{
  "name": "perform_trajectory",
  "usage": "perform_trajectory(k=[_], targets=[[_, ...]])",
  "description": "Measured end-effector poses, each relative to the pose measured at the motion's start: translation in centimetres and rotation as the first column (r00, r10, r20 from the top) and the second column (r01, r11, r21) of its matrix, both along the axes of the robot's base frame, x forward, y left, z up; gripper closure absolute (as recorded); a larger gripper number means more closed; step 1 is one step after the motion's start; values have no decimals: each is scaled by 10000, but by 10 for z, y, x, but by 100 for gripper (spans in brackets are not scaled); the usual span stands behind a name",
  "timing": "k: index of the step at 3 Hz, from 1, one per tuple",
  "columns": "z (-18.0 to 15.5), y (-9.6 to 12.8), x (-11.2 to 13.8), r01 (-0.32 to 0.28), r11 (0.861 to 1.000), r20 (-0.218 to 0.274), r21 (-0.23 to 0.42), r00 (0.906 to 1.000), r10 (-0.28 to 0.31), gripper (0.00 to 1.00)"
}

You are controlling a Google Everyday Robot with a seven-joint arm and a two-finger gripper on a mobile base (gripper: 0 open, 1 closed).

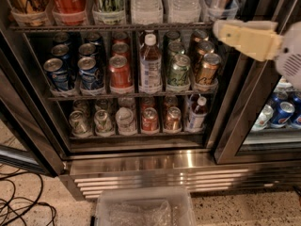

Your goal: Pick redbull can from top shelf of fridge

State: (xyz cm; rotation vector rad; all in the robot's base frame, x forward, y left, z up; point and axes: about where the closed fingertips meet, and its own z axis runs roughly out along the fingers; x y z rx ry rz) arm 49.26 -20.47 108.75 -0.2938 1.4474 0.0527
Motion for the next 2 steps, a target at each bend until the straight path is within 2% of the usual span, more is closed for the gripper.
perform_trajectory(k=[1,2], targets=[[2,9,-1,-284,9978,411,603,9988,260,18],[-7,66,-1,-1522,9859,581,691,9872,1483,15]])
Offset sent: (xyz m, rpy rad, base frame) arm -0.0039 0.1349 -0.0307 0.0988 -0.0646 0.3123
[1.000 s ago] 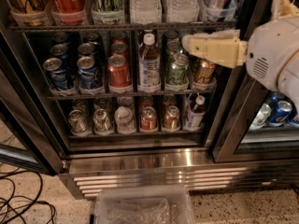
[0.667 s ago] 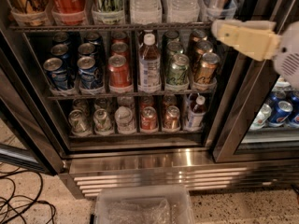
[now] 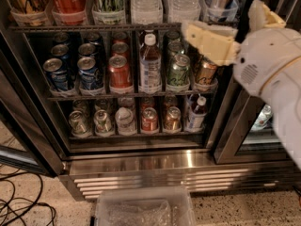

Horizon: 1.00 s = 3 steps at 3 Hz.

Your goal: Pick redbull can from top shelf of fridge

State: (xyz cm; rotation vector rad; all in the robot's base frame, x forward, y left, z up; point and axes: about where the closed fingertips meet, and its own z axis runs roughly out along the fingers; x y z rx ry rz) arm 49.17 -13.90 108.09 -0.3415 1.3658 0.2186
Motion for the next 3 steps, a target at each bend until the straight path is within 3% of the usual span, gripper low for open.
perform_trajectory(k=[1,2,3], targets=[[-4,36,-9,-592,9974,118,-399,9981,598,12],[-8,35,3,-203,9986,-299,-486,9994,189,13],[-19,12,48,585,9971,-992,-484,9931,-631,27]])
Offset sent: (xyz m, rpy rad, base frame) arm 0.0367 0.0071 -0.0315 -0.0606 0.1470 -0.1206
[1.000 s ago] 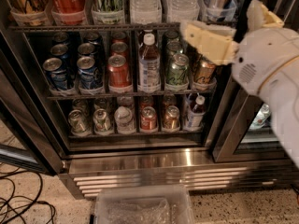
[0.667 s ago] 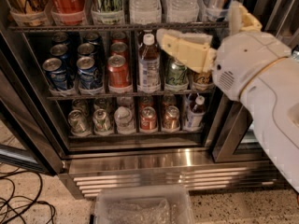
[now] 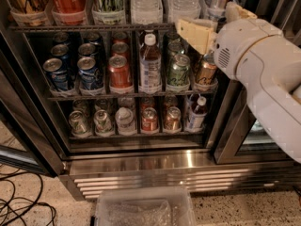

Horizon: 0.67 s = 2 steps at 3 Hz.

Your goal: Pick redbull can from top shelf of fridge

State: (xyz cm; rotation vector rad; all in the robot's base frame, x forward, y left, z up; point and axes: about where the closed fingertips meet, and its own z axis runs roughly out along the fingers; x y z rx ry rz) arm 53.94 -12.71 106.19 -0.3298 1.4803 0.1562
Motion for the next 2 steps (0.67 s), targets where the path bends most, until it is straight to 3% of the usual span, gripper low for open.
perform_trajectory(k=[2], targets=[[6,-1,10,115,9999,139,-33,9998,-115,23]])
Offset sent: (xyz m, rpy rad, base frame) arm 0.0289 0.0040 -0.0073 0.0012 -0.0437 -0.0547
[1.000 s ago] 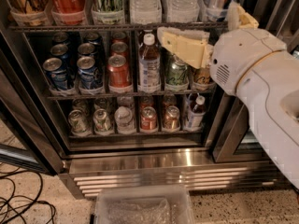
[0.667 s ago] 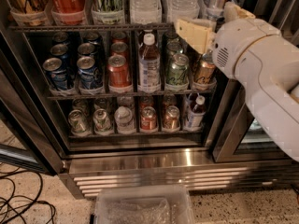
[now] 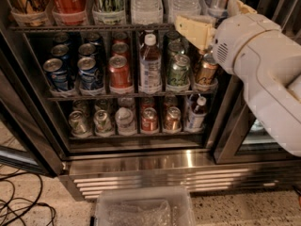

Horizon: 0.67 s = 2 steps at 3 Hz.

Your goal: Pick redbull can from top shelf of fridge

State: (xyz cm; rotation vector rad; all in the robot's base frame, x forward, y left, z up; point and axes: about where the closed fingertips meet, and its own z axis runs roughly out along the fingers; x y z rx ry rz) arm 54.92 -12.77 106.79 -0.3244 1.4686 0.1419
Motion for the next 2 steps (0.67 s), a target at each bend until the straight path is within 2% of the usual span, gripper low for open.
perform_trajectory(k=[1,2], targets=[[11,-2,21,210,9995,302,226,9993,-217,21],[10,2,37,477,9979,501,442,9975,-499,26]])
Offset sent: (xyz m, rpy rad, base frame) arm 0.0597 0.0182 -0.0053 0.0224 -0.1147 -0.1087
